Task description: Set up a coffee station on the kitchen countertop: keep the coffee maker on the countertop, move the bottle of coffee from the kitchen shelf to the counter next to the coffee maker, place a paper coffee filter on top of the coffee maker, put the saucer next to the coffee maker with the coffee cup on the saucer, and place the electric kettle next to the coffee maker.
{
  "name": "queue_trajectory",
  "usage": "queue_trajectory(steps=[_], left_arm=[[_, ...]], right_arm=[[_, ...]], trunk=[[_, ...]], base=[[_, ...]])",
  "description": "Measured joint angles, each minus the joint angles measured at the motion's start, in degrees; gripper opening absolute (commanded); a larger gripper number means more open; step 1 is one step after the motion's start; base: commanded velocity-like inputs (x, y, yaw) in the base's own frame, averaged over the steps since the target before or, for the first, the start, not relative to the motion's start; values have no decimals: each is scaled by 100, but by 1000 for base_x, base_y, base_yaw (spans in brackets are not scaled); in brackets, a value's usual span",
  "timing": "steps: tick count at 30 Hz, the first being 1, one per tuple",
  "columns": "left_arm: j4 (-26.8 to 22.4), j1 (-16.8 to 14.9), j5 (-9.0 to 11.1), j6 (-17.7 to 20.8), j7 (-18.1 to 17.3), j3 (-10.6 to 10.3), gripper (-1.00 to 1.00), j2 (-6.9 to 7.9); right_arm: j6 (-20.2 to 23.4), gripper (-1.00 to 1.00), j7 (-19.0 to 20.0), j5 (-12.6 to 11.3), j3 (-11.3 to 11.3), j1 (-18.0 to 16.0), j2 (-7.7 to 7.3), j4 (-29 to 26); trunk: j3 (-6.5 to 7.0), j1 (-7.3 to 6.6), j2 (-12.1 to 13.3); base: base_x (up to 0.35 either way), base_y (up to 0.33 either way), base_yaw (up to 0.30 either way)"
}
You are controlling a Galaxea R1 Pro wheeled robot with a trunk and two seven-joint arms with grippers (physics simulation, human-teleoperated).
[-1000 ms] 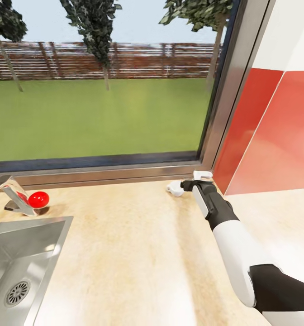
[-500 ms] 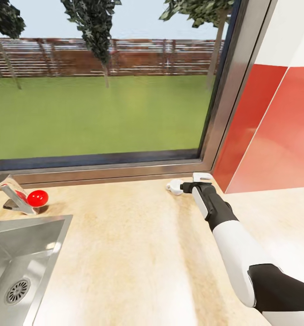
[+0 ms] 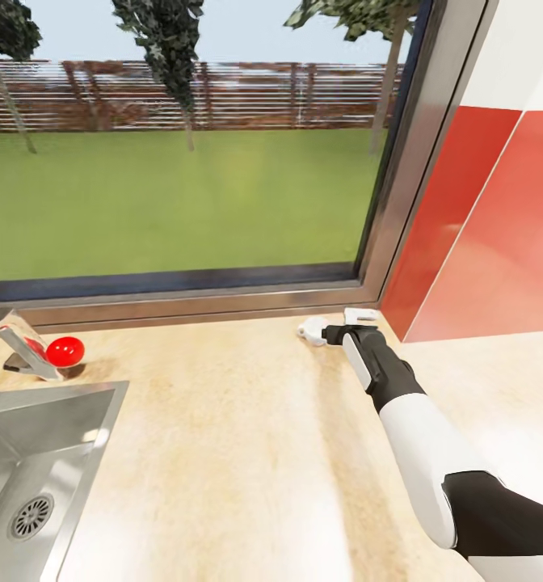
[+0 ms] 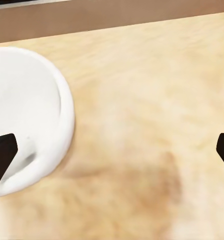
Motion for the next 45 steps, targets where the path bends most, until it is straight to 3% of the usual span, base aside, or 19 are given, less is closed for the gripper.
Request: queue_trajectory(steps=[17,26,45], left_arm=[[-8,102,0,-1,9,2,100,1],[-9,104,0,-1,9,0,100,0],[-9,104,0,-2,8,0,100,0]], right_arm=[[18,100,32,0,11,-131,-8,-277],[17,100,374,3,13,-149,-9,-256],[8,100,359,24,-16,-149,-26,-209]], trunk=[[-20,0,-1],[-20,0,0],[-53,0,0]], base=[[0,0,0],[0,0,0],[0,0,0]])
